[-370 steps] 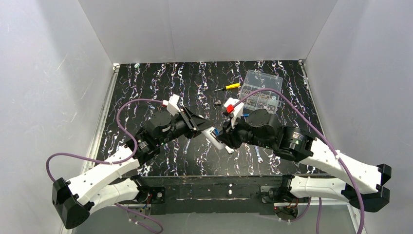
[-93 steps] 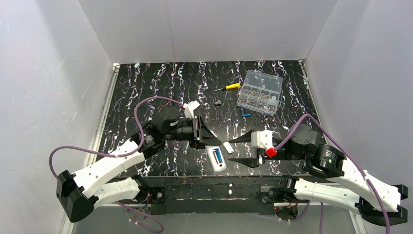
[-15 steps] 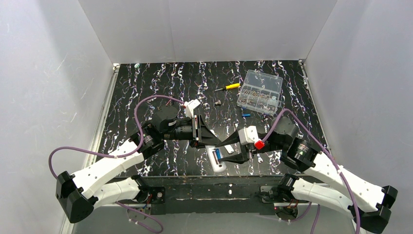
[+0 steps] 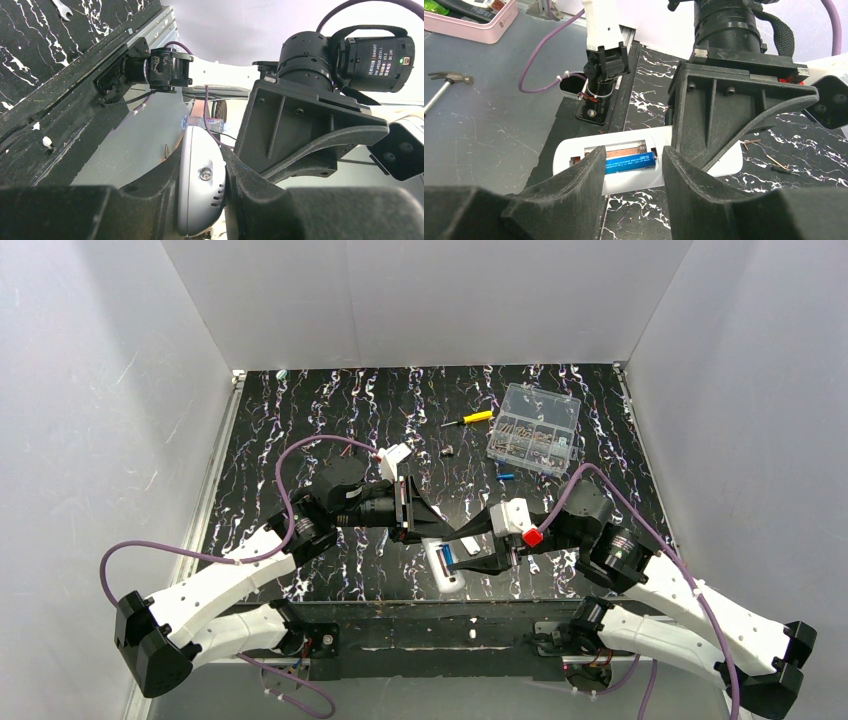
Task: Load the batteries into the remote control
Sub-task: Load the battery into the remote control.
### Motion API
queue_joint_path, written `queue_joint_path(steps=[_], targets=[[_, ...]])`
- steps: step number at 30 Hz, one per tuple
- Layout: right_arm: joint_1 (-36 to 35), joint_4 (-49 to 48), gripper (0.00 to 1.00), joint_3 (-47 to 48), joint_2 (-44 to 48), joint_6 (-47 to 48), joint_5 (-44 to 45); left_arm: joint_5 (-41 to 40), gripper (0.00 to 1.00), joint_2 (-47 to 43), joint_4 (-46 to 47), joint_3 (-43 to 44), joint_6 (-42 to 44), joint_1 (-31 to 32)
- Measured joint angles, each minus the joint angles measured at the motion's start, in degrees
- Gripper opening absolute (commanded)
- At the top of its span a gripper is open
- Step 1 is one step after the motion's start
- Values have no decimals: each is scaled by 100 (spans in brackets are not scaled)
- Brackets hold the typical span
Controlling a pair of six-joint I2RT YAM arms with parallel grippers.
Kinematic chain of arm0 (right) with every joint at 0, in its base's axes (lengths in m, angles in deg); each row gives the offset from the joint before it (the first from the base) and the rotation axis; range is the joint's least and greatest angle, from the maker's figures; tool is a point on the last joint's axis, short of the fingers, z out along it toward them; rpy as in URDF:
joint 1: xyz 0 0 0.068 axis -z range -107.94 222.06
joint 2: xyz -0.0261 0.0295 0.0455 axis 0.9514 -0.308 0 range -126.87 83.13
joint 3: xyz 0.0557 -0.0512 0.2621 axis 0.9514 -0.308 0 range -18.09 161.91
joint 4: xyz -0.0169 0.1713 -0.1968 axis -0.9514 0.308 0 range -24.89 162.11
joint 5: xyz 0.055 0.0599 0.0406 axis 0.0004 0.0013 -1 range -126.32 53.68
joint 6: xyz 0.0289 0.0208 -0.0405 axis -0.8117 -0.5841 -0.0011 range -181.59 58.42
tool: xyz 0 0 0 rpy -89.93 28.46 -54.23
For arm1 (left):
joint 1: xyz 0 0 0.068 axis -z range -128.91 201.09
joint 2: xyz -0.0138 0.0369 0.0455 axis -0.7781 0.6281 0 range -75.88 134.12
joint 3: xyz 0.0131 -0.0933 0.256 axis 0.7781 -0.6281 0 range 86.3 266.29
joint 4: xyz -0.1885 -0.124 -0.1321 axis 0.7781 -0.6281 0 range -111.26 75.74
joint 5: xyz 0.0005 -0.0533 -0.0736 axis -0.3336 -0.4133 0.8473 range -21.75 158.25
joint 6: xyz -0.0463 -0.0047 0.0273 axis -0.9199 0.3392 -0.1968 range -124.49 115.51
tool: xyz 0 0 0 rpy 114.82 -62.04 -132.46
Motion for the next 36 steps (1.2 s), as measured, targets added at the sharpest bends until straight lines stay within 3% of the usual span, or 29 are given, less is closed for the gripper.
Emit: queue_joint_path(steps=[36], targets=[[0,-109,39,-57,76,114,101,2,0,48,85,0,-83,0]])
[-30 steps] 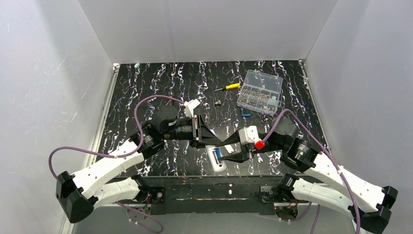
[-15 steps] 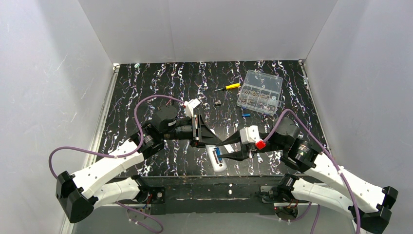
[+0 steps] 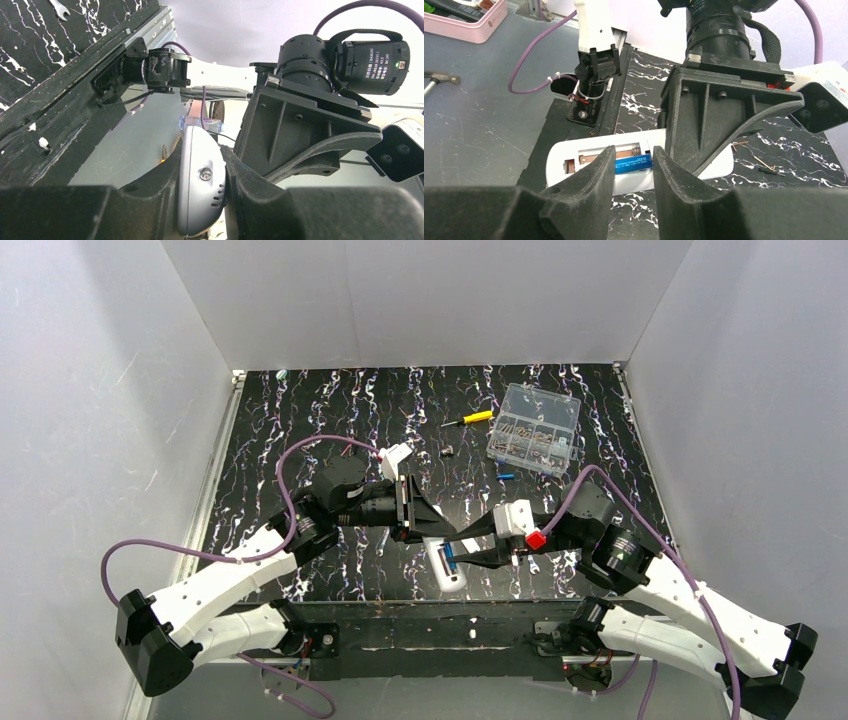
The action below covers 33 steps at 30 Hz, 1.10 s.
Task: Load the batteries into the remote control
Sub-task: Load the battery into the remote control.
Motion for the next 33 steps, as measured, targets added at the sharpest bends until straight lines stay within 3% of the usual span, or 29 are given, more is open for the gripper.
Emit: queue_joint_path(steps=[33], targets=[[2,243,32,-35,146,151,-50,-63,0,61,39,-2,-26,9]])
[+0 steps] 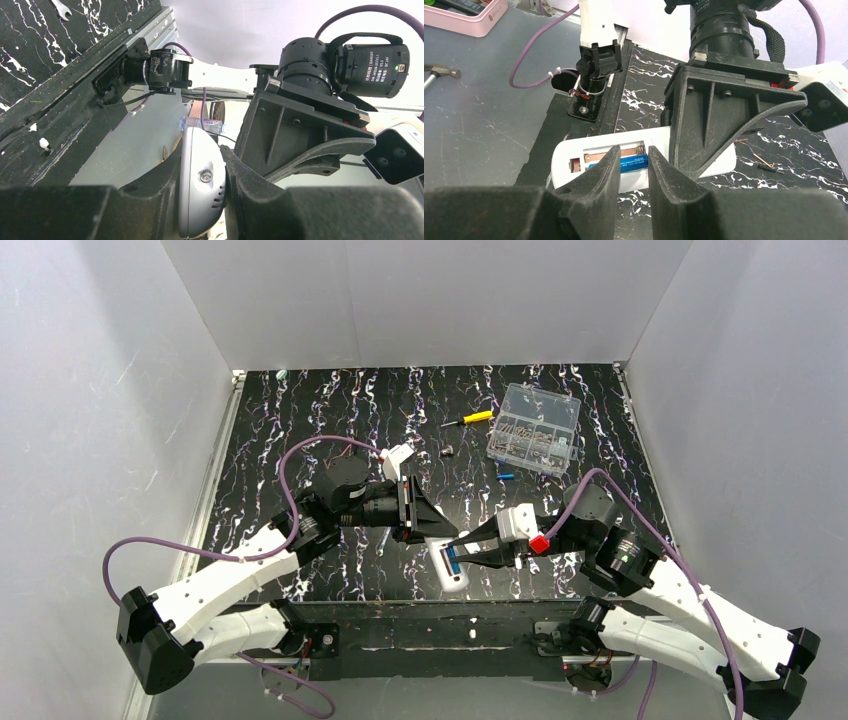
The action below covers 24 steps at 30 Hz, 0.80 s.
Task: Load the batteries into the remote control
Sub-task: Load the battery into the remote control.
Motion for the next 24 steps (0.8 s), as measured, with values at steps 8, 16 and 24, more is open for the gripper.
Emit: queue_joint_path(steps=[8,16,24], targets=[[2,26,31,-2,0,2,-13,-7,0,2,11,0,-7,4],[31,24,28,-31,0,15,-31,-61,0,2,42,0,0,28],[35,42,27,-37,2,133,-28,-94,0,2,44,-2,-2,35]])
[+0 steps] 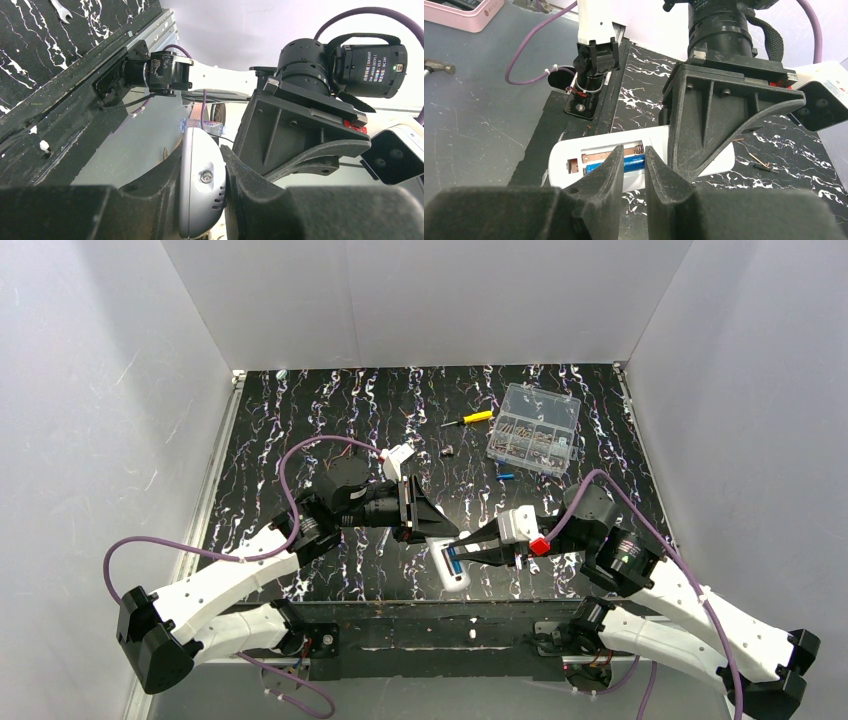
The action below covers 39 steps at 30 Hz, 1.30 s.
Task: Load the batteries into the remote control
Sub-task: Load the battery into the remote control.
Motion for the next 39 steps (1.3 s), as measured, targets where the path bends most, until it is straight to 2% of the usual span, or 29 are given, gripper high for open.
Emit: queue_joint_path(steps=[24,32,35,39], targets=[[-2,409,28,-26,74,181,-129,-245,0,9,103,-42,-37,-9],[-7,586,45,201,214,-363,162,-232,0,-96,44,-50,90,-11],[-7,455,50,295,374,-680,575,-229,0,-199,39,-129,144,-13],[-7,358,59,487,527,-1189,1550,-240,0,-236,24,-302,219,-13]])
